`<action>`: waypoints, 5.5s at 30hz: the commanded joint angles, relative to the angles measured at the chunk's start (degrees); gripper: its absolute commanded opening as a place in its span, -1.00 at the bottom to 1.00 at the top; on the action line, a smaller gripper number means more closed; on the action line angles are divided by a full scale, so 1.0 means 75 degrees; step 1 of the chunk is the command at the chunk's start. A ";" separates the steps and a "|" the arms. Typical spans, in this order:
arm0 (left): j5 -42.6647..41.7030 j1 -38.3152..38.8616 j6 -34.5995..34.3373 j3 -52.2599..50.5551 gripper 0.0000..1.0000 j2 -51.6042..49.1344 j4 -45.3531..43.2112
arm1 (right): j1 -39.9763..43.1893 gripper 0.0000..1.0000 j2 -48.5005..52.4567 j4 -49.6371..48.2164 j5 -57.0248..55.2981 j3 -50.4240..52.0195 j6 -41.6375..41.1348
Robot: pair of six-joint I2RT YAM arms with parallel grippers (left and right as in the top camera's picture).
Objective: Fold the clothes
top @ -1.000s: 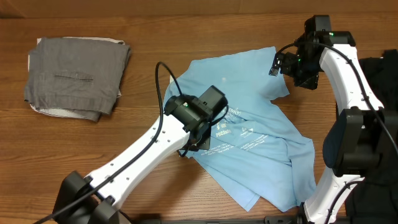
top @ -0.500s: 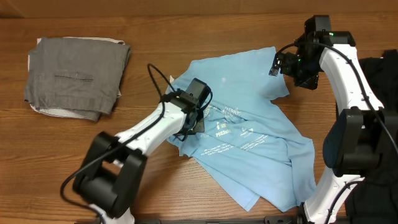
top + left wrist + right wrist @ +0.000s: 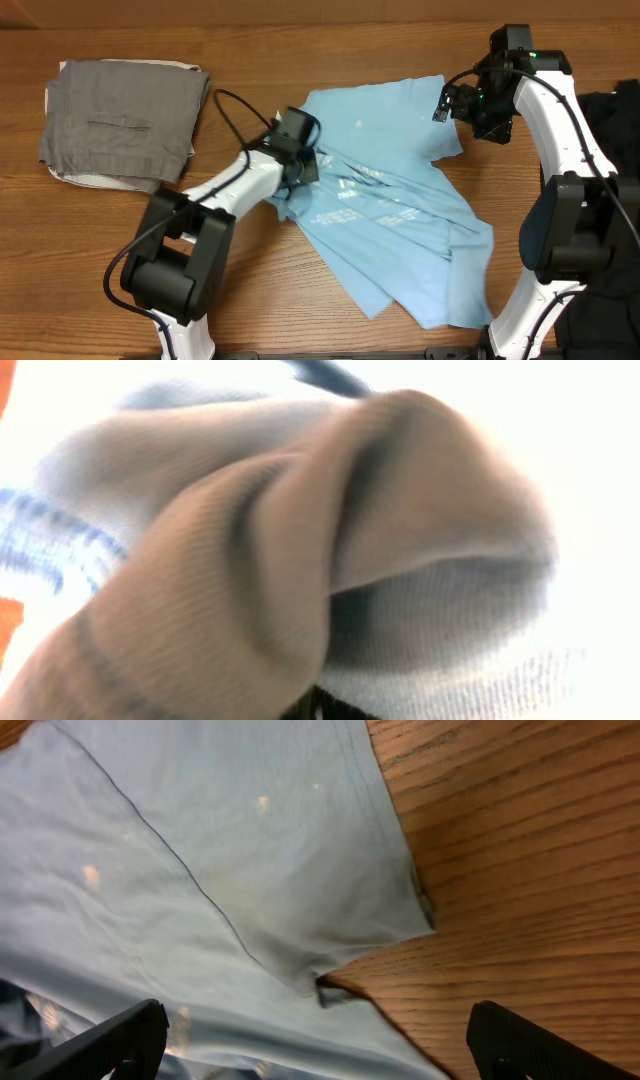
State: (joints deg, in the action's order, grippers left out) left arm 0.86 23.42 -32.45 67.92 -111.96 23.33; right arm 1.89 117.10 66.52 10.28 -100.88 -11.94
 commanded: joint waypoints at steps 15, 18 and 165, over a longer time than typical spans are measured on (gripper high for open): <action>-0.0595 -0.1037 0.1046 0.3008 0.02 0.0481 0.3928 | 0.0026 1.00 -0.0195 -0.0032 0.0041 -0.0128 -0.0006; -0.0650 -0.1072 0.0545 0.3002 0.02 0.0501 0.4908 | 0.0026 1.00 -0.0195 -0.0029 0.0041 -0.0128 -0.0003; -0.0629 -0.0466 -0.0192 -0.0052 -0.26 0.0481 0.2824 | 0.0026 1.00 -0.0195 -0.0032 0.0041 -0.0128 -0.0003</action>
State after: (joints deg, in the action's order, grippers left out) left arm -4.84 19.66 -34.00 67.83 -108.22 44.66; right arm 1.89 117.10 66.48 10.26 -100.88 -11.97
